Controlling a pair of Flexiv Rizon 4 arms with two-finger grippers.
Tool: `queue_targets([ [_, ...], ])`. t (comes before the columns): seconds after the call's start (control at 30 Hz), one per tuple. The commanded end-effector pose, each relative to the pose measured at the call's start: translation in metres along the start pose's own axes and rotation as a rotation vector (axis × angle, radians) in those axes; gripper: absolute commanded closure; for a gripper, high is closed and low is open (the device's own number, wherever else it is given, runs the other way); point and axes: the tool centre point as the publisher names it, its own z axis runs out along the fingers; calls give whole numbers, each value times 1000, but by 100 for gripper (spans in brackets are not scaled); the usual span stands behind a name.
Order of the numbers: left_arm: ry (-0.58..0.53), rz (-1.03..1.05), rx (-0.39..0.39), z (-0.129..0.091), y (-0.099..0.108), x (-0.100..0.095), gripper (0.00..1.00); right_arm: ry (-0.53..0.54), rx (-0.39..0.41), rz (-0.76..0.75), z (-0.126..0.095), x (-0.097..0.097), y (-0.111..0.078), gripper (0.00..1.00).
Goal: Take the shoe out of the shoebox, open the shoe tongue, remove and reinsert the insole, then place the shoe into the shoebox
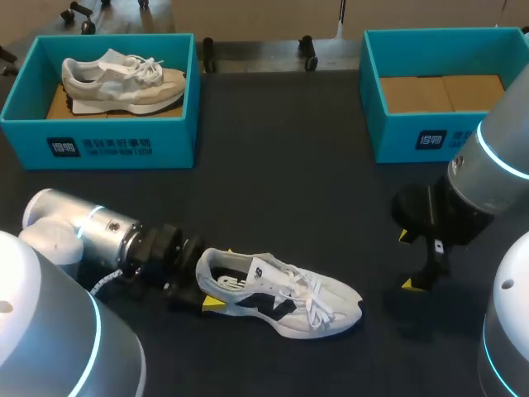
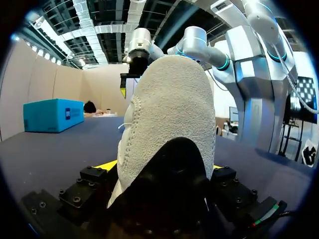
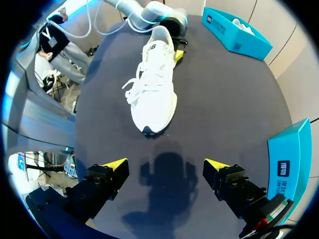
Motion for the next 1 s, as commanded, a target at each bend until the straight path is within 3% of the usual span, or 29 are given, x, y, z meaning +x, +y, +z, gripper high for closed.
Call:
queue_targets([
  [0.03,-147,-16,-13,-1,-9,10,100,-2,0,-1,1,1,0,0],
  [0.4,-227,-115,12,-2,9,2,100,-2,0,-1,1,1,0,0],
  [1.0,-207,-93,-17,1,6,-9,100,-2,0,-1,1,1,0,0],
])
